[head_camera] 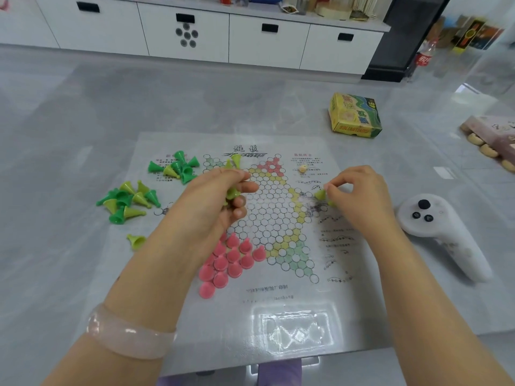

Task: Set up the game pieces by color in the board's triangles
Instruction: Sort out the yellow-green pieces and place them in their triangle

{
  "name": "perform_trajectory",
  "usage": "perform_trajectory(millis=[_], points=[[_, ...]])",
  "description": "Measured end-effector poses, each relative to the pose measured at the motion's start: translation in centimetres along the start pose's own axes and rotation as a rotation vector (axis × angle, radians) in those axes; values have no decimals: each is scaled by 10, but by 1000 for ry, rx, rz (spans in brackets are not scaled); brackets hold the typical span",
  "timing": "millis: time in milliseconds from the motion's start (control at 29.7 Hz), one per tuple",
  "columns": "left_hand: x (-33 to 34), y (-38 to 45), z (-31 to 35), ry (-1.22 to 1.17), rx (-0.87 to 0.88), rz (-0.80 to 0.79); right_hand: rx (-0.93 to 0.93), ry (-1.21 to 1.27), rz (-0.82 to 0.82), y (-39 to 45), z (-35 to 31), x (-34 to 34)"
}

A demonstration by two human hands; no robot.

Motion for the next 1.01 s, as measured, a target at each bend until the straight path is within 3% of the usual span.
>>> perform_trajectory(millis=[1009], points=[[-4, 1, 1, -2, -1, 11, -18, -60, -18, -4, -3, 0]])
Point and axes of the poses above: each hand's wrist, its own y-axis towards the middle knuckle, its own x-axis out of the palm, z = x × y, the point moved 4 cm from there along y, towards the middle knuckle, and after that the axes turned 3 degrees about z, right-handed, at the moved point
